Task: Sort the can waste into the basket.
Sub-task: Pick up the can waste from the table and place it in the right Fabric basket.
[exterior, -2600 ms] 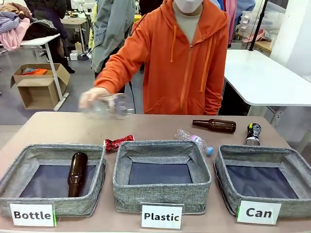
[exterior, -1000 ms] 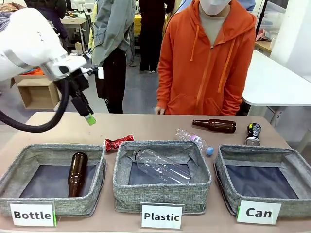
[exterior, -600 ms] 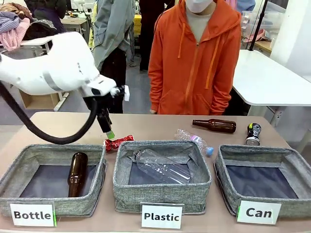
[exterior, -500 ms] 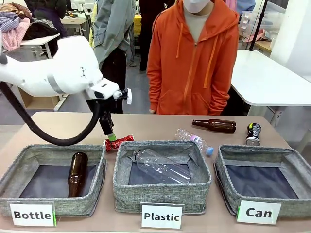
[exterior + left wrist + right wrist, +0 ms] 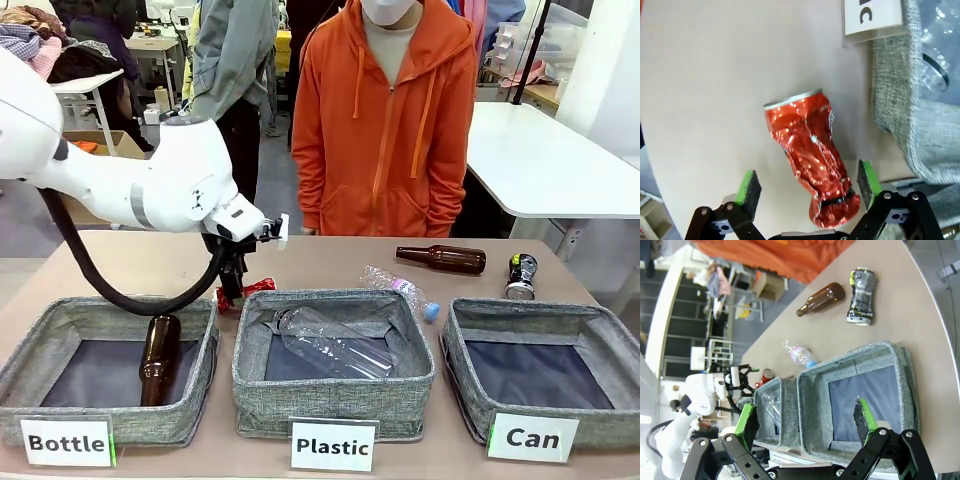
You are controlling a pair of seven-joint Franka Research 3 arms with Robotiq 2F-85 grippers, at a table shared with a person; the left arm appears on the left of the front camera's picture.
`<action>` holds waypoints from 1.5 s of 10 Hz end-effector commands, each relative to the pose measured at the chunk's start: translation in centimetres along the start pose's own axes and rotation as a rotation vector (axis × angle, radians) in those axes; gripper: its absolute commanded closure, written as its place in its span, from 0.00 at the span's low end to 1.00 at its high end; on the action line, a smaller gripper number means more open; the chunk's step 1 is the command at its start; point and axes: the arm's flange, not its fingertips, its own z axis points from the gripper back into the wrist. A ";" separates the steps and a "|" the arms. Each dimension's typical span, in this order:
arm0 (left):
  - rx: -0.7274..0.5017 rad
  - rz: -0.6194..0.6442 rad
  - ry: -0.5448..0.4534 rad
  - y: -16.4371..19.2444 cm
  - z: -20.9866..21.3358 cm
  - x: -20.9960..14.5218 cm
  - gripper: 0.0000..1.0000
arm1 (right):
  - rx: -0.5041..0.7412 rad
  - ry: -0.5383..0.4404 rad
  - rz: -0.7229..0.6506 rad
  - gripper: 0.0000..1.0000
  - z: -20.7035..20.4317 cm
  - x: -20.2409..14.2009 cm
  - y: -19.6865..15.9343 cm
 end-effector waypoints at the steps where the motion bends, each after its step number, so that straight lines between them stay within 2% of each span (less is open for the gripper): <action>1: 0.006 0.048 0.015 0.4 -1.1 0.5 0.00 | 0.027 -0.013 0.020 0.00 -0.1 0.2 -0.2; 5: -0.034 0.113 0.050 1.4 -2.4 0.8 0.00 | 0.027 -0.013 0.020 0.00 -0.1 0.2 -0.2; 8: -0.028 0.132 0.063 1.6 -2.3 0.7 0.88 | 0.027 -0.013 0.020 0.00 -0.1 0.2 -0.2; 9: -0.026 0.136 0.066 1.8 -2.2 0.7 1.00 | 0.027 -0.013 0.020 0.00 -0.1 0.2 -0.2; 11: -0.023 0.142 0.062 1.7 -1.9 0.5 1.00 | 0.027 -0.013 0.020 0.00 -0.1 0.2 -0.2; 12: -0.003 0.146 0.059 1.9 -1.1 0.3 0.96 | 0.027 -0.013 0.020 0.00 -0.1 0.2 -0.2; 13: 0.032 0.153 0.045 2.0 0.3 0.0 1.00 | 0.027 -0.013 0.020 0.00 -0.1 0.2 -0.2; 15: 0.140 0.174 0.018 1.8 5.1 -0.6 1.00 | 0.027 -0.013 0.020 0.00 -0.1 0.2 -0.2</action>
